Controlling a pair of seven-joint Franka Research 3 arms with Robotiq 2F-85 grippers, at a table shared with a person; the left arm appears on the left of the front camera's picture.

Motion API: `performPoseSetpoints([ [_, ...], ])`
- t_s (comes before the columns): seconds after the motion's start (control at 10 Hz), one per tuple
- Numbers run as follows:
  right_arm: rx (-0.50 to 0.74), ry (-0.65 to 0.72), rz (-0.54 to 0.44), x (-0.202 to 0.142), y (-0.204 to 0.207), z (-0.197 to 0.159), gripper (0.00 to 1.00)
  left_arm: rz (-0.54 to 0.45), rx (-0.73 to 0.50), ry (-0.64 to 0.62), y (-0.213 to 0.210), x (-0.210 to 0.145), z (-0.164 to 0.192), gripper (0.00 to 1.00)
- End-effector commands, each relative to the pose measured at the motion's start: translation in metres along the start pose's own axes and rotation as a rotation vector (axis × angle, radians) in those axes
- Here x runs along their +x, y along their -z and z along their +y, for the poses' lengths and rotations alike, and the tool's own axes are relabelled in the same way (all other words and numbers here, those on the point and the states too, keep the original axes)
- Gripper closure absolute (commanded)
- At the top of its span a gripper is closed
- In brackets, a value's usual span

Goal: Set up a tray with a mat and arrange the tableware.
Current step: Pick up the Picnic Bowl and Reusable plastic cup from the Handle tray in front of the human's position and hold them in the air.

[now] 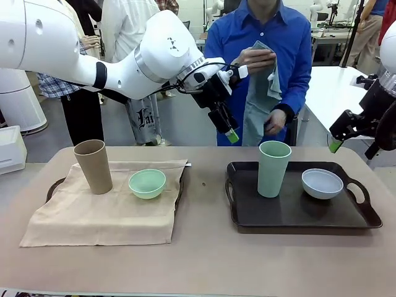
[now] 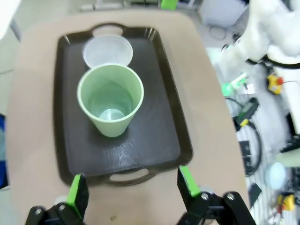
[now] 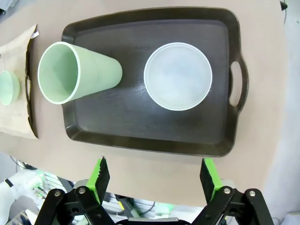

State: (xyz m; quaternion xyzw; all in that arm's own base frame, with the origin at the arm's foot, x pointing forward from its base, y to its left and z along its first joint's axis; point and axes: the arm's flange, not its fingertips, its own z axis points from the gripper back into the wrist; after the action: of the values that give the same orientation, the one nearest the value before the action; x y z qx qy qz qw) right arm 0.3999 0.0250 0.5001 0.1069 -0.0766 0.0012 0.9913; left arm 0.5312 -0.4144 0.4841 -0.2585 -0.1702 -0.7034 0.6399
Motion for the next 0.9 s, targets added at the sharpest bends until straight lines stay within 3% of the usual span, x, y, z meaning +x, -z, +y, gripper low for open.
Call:
performPoseSetpoints([
  [0.0,0.002,-0.002,0.005,-0.003,-0.002,-0.001,0.0,-0.009,-0.006,0.041,0.001,-0.002,0.001,0.0],
  [0.1,0.0,0.0,0.0,0.0,0.0,0.0,0.0,0.0,0.0,0.0,0.0,0.0,0.0,0.0],
  [0.3,0.033,0.029,0.046,0.011,0.031,-0.006,0.0,-0.093,0.001,0.075,0.008,-0.017,-0.023,0.0],
  [0.5,-0.014,0.052,0.011,0.009,0.04,-0.008,0.0,-0.166,0.087,0.125,0.016,-0.033,-0.043,0.0],
  [0.8,-0.071,0.074,-0.024,0.008,0.053,-0.013,0.0,-0.192,0.26,0.196,0.043,-0.061,-0.046,0.0],
])
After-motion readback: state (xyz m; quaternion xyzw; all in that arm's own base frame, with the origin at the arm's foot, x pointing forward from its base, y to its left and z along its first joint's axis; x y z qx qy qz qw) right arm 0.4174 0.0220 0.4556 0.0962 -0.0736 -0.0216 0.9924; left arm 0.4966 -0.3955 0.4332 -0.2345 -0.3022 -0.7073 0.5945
